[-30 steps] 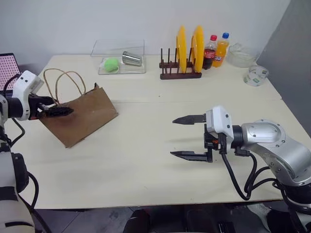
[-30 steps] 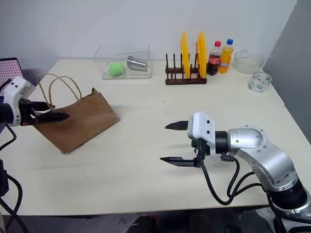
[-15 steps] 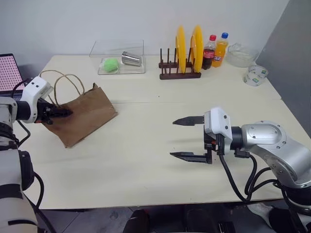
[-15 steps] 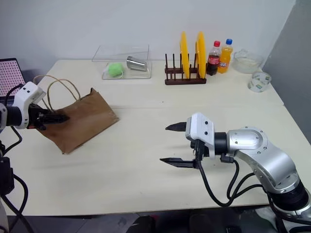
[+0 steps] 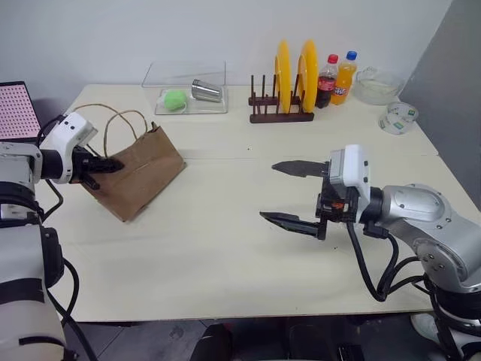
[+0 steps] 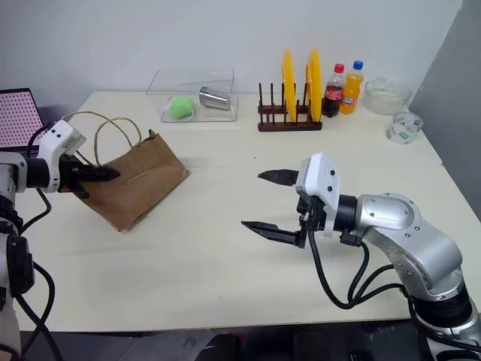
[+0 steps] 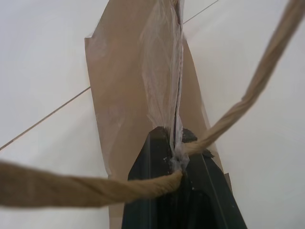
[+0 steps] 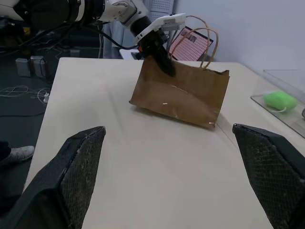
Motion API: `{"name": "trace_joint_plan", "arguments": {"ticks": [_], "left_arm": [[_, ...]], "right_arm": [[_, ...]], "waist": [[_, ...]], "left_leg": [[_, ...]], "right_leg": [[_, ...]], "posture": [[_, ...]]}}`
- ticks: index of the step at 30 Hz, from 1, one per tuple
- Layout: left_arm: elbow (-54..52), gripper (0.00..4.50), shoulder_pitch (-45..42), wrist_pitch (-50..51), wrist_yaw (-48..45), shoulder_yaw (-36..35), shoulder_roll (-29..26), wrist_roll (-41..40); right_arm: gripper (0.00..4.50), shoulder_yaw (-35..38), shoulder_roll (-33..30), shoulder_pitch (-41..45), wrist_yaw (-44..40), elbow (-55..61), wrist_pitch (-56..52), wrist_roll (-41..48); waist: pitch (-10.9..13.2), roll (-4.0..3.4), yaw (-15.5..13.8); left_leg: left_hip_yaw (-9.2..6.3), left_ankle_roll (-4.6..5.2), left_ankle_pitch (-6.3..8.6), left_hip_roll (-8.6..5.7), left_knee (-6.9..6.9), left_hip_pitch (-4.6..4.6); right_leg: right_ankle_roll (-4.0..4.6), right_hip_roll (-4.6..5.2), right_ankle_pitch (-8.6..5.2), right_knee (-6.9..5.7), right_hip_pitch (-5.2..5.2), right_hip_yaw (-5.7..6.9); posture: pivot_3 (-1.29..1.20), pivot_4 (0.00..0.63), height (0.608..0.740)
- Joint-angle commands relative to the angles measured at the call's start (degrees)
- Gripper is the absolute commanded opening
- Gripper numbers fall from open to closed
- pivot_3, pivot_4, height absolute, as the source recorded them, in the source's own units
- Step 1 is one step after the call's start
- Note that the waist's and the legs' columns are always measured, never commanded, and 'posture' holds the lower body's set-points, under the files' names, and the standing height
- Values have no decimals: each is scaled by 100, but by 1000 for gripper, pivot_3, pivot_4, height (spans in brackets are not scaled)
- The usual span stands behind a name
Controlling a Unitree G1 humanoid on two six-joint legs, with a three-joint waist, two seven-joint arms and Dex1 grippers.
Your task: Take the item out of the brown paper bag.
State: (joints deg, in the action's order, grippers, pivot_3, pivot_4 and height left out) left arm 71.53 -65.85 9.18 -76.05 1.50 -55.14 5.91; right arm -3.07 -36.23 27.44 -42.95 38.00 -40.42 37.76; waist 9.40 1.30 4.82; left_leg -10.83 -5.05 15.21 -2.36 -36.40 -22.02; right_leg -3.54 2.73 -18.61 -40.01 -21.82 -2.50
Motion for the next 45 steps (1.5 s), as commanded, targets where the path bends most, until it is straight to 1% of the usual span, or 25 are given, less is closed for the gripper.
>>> {"name": "trace_joint_plan", "arguments": {"ticks": [1,6,9,12,15,20,27,35,38,41,45], "left_arm": [[-290,33,-453,-326,-328,53,110,-15],[-319,33,-906,-1001,-450,327,678,171],[-264,33,-1186,-1345,-578,491,1110,257],[-159,33,-1441,-1722,-691,678,1636,373],[12,33,-1706,-2389,-313,910,2332,619],[302,33,-1942,-2710,-183,1026,2927,826],[521,33,-2093,-2681,218,1056,3319,1039],[573,33,-2057,-2976,451,1195,3432,1376],[570,33,-2021,-3286,581,1255,3408,1501],[588,729,-2053,-3256,542,1119,3415,1393],[592,1906,-2098,-3243,571,999,3364,1328]], "right_arm": [[4500,288,-87,-136,169,324,-70,177],[4500,636,-207,-817,627,867,-214,251],[4500,770,-150,-1254,1017,1205,-246,194],[4500,829,-47,-1691,1449,1529,-229,64],[4500,805,28,-2159,1918,1882,-180,-255],[4500,719,82,-2581,2433,2185,-109,-469],[4500,442,-216,-2947,3064,2200,264,-524],[4500,0,-537,-3073,3874,2200,632,-413],[4500,-76,-636,-3090,4035,2200,699,-356],[4500,-96,-683,-3091,4117,2200,710,-304],[4500,-149,-719,-3086,4167,2200,717,-254]], "waist": [[0,1,-22],[3,6,-49],[4,8,-23],[5,10,-15],[5,11,-21],[9,16,44],[10,18,22],[12,21,6],[12,21,4],[12,21,3],[12,21,4]], "left_leg": [[-2,0,0,-2,-1,-2],[-9,0,0,-12,-22,-25],[-10,-1,0,-17,-50,-62],[-9,1,0,-21,-56,-70],[-8,1,0,-23,-57,-75],[5,3,1,-26,-59,-76],[8,5,2,-28,-62,-72],[6,5,2,-29,-63,-73],[6,5,2,-30,-64,-74],[6,5,2,-29,-64,-73],[7,5,2,-30,-64,-73]], "right_leg": [[0,2,0,0,0,2],[0,15,0,3,-4,12],[-1,18,1,-5,-28,14],[-3,22,2,-8,-33,14],[-3,22,2,-11,-35,14],[-6,26,4,-14,-41,8],[-6,25,3,-30,-44,4],[-6,26,3,-30,-43,5],[-6,26,3,-30,-42,4],[-6,26,3,-30,-42,5],[-6,26,3,-30,-41,5]], "posture": [[0,150,740],[0,150,740],[0,150,740],[0,150,740],[0,150,740],[0,150,740],[0,150,740],[0,150,740],[0,150,740],[0,150,740],[0,150,740]]}}
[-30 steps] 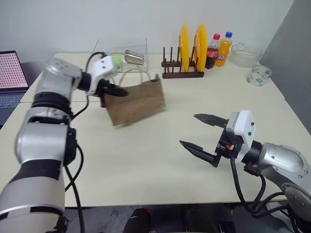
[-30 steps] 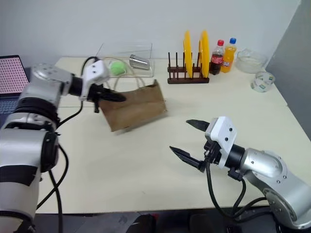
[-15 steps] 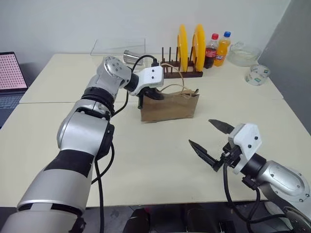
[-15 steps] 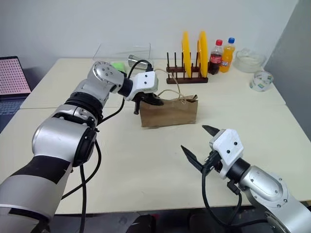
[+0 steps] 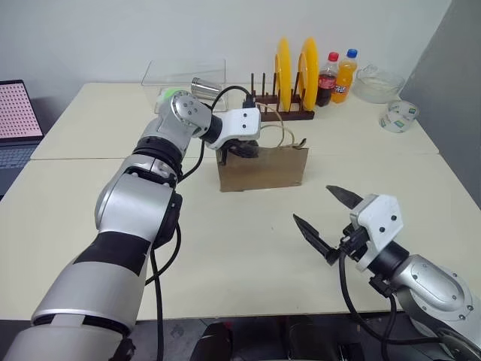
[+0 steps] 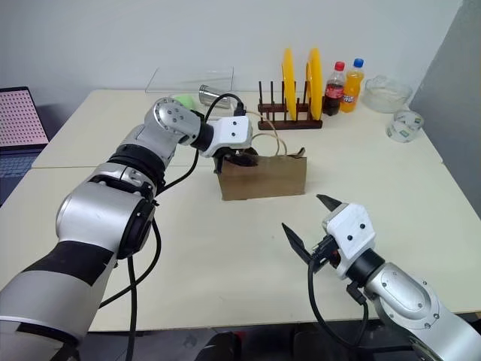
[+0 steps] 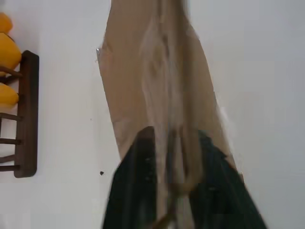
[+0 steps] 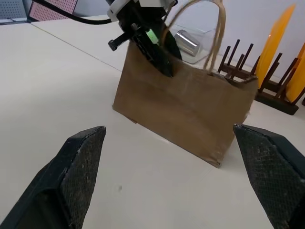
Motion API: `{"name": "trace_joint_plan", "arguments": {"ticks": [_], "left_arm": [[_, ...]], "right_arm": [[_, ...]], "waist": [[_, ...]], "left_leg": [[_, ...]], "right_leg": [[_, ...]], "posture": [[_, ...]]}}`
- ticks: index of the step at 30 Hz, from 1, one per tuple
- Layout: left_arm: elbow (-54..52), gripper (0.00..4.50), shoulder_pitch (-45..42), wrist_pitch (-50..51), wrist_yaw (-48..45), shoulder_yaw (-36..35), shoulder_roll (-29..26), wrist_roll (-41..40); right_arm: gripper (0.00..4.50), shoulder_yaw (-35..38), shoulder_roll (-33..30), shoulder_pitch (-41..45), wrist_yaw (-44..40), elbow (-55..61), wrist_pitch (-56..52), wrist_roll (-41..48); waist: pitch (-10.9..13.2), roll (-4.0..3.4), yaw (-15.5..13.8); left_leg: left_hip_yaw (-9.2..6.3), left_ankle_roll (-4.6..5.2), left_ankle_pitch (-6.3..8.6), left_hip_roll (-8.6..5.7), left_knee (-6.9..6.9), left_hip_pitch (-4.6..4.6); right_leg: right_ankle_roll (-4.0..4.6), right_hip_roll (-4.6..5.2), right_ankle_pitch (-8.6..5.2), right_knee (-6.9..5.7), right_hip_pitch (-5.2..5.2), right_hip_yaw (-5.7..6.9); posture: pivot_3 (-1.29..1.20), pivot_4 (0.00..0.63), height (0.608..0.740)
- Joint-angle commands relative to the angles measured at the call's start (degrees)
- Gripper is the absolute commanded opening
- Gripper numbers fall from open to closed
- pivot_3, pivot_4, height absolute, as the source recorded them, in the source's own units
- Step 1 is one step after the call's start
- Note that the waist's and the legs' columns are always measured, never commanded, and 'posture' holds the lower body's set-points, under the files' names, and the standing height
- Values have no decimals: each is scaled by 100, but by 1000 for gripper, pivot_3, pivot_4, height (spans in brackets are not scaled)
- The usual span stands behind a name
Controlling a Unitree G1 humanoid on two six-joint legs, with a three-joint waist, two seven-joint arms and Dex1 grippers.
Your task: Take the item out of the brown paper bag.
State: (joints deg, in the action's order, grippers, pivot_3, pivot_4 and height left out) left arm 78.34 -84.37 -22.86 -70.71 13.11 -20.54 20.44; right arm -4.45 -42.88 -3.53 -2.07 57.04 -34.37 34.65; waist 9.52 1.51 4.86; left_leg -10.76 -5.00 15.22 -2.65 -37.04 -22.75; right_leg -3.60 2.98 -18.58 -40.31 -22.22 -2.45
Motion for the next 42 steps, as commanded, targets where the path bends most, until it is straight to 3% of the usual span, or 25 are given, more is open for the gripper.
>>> {"name": "trace_joint_plan", "arguments": {"ticks": [1,6,15,21,25,28,33,39,42], "left_arm": [[-89,2235,-257,-32,31,-178,-121,-135],[-111,3730,-266,137,-336,-481,-299,-445],[-323,3730,37,655,-748,-1309,-794,-1282],[-1002,3730,926,1006,-435,-1947,-1347,-2009],[-3123,3730,2550,1948,-422,-2216,-1450,-2685],[-5702,3730,4250,3122,188,-2425,-1268,-3288],[-8623,3730,6351,4331,1386,-2529,-803,-3893],[-10113,3730,7310,4788,2077,-2432,-667,-4254],[-10404,3753,7484,4921,2219,-2431,-724,-4443]], "right_arm": [[4500,-23,-61,13,84,296,110,65],[4500,-55,-78,7,78,296,71,98],[4500,-108,16,33,-242,296,-57,49],[4500,254,58,-10,-524,167,-179,-19],[4500,538,10,219,-943,-182,-140,-8],[4500,684,-48,473,-1308,-517,-53,-75],[4500,834,-76,900,-1850,-1215,270,-395],[4500,927,-227,1868,-2541,-2433,627,-772],[3879,877,-255,2531,-2767,-3163,823,-1057]], "waist": [[0,0,1],[0,0,9],[0,-1,17],[-1,-2,28],[-4,-4,16],[-5,-6,11],[-7,-3,-45],[-5,-6,-143],[-6,-12,-165]], "left_leg": [[0,0,0,0,0,0],[0,0,0,0,0,1],[0,0,0,1,-2,4],[1,0,-1,5,-2,13],[1,-1,-1,9,-1,23],[-3,-2,-1,26,-2,25],[-3,-2,-1,36,-3,25],[17,1,-1,25,-1,61],[16,2,0,18,12,105]], "right_leg": [[0,0,0,0,0,0],[0,0,0,0,0,0],[0,-1,0,-5,0,1],[0,-1,0,-18,0,-1],[1,0,0,-25,5,-5],[2,2,0,-27,6,-10],[3,10,0,-24,8,-16],[3,10,0,-24,35,-24],[4,1,-1,1,85,-15]], "posture": [[0,150,740],[0,150,740],[0,150,740],[0,150,740],[0,150,740],[0,150,740],[0,150,740],[0,150,740],[0,150,740]]}}
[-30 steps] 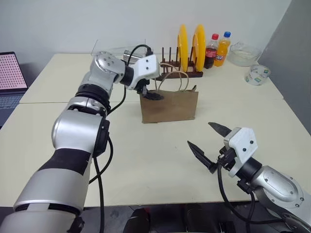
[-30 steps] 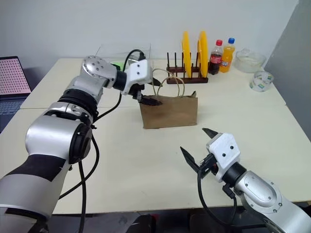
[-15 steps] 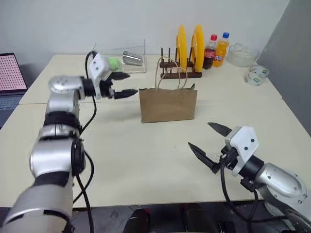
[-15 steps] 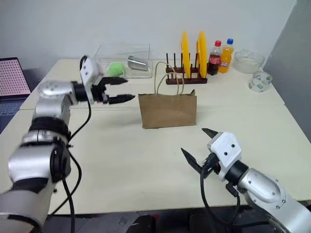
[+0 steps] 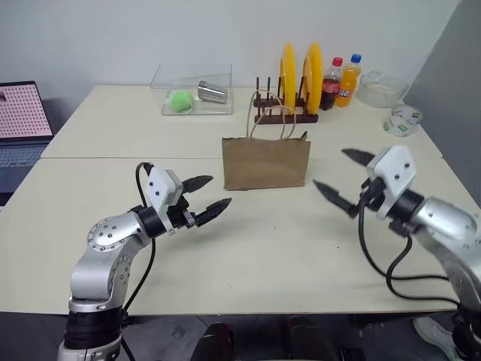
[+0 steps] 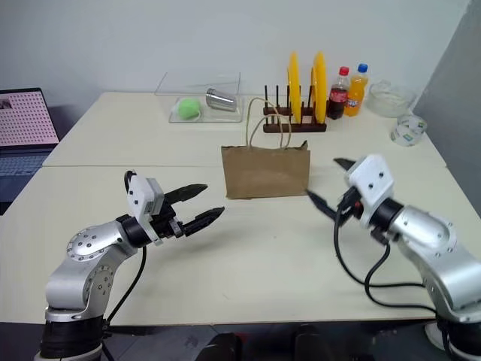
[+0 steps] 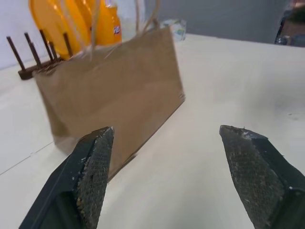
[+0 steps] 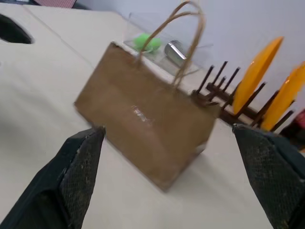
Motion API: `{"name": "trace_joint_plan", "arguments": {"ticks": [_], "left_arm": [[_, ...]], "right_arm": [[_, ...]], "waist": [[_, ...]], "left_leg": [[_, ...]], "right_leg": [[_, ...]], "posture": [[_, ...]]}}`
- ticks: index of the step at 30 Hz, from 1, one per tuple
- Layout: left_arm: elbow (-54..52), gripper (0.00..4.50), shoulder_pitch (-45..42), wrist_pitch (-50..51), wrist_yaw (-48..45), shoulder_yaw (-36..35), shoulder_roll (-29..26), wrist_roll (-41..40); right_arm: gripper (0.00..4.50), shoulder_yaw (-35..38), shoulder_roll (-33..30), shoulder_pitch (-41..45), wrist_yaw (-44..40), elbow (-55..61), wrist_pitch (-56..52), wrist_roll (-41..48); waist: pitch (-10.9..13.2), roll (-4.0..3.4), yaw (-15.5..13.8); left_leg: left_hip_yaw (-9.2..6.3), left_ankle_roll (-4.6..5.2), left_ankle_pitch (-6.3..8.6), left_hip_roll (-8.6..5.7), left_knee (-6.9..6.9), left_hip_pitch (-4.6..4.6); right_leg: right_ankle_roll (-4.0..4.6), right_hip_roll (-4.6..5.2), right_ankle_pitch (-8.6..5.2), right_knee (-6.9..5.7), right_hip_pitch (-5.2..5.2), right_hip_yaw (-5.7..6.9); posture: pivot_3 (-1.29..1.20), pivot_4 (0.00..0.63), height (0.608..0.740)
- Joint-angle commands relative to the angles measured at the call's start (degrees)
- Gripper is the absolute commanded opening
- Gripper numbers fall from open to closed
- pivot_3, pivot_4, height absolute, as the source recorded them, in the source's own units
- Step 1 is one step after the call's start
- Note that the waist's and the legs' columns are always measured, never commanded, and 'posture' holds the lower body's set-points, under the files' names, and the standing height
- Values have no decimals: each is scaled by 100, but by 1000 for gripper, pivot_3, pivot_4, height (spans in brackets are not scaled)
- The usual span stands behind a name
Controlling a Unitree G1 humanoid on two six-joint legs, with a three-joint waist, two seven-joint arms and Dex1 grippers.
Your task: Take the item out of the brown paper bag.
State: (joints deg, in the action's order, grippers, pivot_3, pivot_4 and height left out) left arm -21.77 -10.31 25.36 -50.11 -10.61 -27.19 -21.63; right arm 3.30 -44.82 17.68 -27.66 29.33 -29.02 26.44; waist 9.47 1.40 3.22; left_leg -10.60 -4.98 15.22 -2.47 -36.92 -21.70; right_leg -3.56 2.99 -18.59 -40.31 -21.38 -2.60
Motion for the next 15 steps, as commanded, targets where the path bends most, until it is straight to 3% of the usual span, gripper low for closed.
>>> {"name": "trace_joint_plan", "arguments": {"ticks": [1,11,15], "left_arm": [[-492,3753,144,159,200,-60,-78,-309],[-799,3753,442,-76,133,292,-358,-452],[-623,3753,393,-236,30,389,-428,-455]], "right_arm": [[3546,74,-61,620,-273,-613,362,-338],[17,-758,297,2793,-855,-3291,1389,-1682],[17,-1267,632,3887,-965,-5257,2112,-2470]], "waist": [[0,-3,6],[2,-10,0],[5,-15,16]], "left_leg": [[0,0,0,0,1,0],[6,4,2,1,5,-8],[12,4,2,-1,7,-7]], "right_leg": [[0,0,0,2,1,0],[3,4,4,30,0,-3],[9,4,7,32,-3,-4]], "posture": [[0,150,740],[0,150,740],[0,150,740]]}}
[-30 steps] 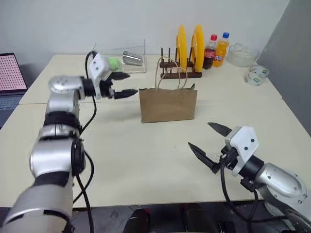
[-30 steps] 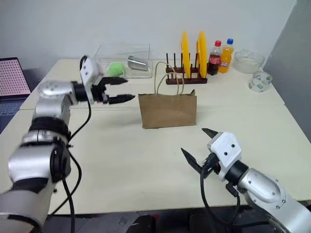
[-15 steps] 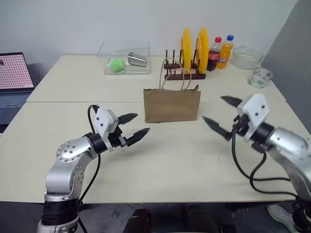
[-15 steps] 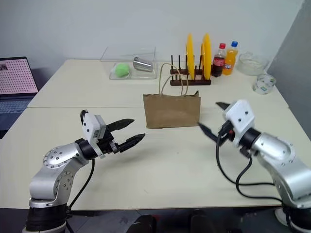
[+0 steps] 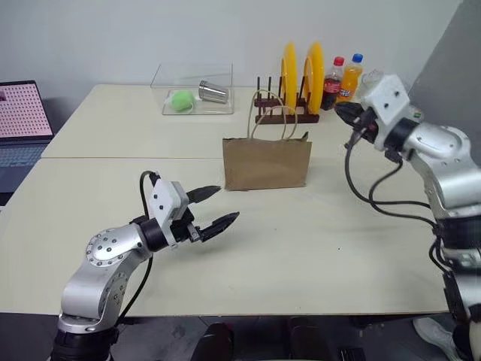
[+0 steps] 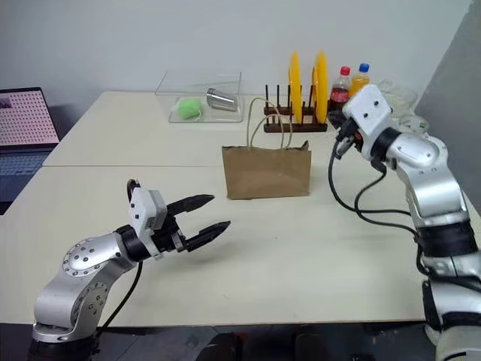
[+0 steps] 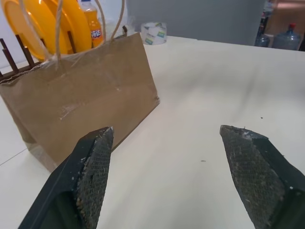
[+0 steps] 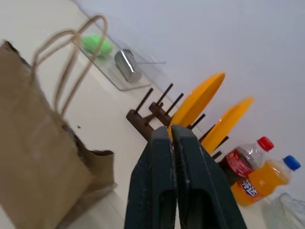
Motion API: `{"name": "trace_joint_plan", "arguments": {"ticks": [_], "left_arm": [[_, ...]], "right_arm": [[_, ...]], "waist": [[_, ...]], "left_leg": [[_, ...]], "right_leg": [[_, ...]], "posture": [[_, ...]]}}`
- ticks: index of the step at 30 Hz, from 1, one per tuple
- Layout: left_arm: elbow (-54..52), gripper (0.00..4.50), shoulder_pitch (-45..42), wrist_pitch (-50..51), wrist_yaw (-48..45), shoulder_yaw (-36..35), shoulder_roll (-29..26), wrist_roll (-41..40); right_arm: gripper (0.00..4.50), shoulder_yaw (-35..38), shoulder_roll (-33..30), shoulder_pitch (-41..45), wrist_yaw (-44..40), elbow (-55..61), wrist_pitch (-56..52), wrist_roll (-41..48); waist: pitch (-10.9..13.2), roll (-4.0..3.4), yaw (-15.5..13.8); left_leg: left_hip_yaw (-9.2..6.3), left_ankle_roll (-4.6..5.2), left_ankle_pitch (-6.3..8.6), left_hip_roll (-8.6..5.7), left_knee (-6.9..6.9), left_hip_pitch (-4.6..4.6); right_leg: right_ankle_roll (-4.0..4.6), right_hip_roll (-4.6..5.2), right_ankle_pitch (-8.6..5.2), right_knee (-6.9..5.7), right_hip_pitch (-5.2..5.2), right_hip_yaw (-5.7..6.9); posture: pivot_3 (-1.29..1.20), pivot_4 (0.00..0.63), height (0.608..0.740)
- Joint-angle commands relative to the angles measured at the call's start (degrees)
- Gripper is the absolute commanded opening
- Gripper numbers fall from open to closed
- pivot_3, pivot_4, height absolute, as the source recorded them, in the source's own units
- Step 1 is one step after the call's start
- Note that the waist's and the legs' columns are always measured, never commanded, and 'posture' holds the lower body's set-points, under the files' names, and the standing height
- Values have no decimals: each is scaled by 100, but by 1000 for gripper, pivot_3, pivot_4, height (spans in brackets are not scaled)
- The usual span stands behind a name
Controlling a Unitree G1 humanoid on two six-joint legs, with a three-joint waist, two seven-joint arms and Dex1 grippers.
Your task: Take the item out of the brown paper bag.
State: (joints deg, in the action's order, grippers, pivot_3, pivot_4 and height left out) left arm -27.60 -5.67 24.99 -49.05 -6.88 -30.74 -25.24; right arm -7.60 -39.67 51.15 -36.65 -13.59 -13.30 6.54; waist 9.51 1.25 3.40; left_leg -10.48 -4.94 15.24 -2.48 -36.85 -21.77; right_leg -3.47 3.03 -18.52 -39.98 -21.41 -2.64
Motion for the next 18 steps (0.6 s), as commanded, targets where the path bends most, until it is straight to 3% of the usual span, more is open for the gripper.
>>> {"name": "trace_joint_plan", "arguments": {"ticks": [1,7,10,18], "left_arm": [[10,3753,-70,-261,-118,35,-94,-81],[277,3753,-45,-557,-247,65,-165,-54],[364,3753,-41,-699,-312,106,-206,-28],[568,3753,-94,-940,-438,194,-319,9]], "right_arm": [[17,-277,226,794,-40,-1443,710,-653],[17,-734,884,2056,189,-3945,1629,-1525],[17,-799,1115,2373,114,-4643,1966,-1718],[17,-817,1118,2147,-1756,-4088,2302,-1564]], "waist": [[0,-1,7],[3,-5,29],[3,-5,45],[8,-14,70]], "left_leg": [[-2,0,0,1,2,0],[3,-3,-2,1,12,-5],[3,-13,-7,2,17,-14],[2,-20,-11,3,19,-16]], "right_leg": [[0,0,0,0,-1,2],[2,0,0,3,-12,-1],[2,2,0,4,-24,-2],[2,3,0,3,-28,-3]], "posture": [[0,150,740],[0,150,740],[0,150,740],[0,150,740]]}}
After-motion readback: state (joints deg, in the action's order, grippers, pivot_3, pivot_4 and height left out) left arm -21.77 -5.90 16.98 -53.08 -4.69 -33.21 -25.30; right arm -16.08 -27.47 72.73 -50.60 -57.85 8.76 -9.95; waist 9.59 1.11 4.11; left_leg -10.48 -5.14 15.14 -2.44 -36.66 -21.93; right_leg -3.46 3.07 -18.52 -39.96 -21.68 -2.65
